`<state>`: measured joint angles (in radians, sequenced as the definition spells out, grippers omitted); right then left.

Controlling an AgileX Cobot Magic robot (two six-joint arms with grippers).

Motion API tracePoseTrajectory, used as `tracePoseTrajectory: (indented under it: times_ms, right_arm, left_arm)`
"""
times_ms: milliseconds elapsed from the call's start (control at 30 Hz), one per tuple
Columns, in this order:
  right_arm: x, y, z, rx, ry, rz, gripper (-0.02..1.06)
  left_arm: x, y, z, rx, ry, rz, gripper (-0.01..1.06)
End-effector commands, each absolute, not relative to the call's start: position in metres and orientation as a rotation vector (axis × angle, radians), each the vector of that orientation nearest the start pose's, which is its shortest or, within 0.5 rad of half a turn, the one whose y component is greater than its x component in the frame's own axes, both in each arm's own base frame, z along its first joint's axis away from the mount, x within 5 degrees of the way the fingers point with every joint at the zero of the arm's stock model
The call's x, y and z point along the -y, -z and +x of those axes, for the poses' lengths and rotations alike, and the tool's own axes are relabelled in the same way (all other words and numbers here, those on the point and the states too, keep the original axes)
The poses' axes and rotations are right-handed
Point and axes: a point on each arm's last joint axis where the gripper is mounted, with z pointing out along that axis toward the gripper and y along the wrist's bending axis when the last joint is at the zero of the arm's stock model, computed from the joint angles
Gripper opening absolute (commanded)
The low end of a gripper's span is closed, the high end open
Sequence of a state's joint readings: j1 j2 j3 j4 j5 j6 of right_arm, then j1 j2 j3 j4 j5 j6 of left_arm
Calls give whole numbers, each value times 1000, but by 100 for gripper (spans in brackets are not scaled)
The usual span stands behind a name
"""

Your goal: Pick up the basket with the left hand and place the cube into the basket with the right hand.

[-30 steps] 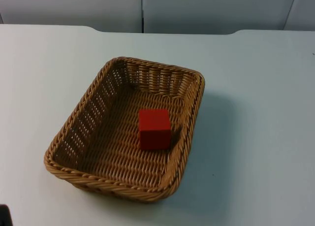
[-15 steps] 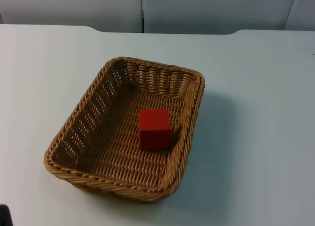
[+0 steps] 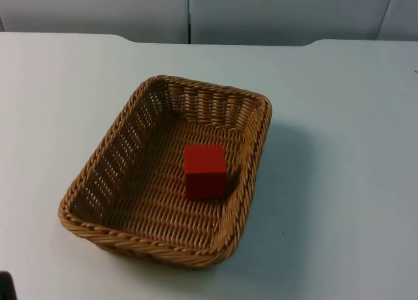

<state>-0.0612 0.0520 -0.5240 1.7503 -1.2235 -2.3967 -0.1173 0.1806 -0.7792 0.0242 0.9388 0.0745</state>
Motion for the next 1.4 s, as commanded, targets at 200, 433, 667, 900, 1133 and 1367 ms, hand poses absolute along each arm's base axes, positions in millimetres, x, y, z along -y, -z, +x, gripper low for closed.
tracePoseTrajectory:
  times_ms: [200,433,667,900,1133,1367]
  right_arm:
    - [83,-324,-43,-1508,1204,718,0]
    - [85,-324,-40,-1757,1566,274,0]
    - [85,-324,-40,-1756,1565,275,0]
    - [85,-324,-40,-1655,1392,468,0]
    - [85,-324,-40,-1635,1359,502,0]
    - [85,-324,-40,-1704,1474,380,0]
  left_arm:
    - [-1,-363,-3,-1819,28,170,0]
    - [-1,-363,-3,-1819,28,170,0]
    - [-1,-363,-3,-1821,28,170,0]
    - [-1,-362,-3,-1827,28,171,0]
    - [-1,-362,-3,-1827,28,171,0]
    - [-1,-362,-3,-1825,28,171,0]
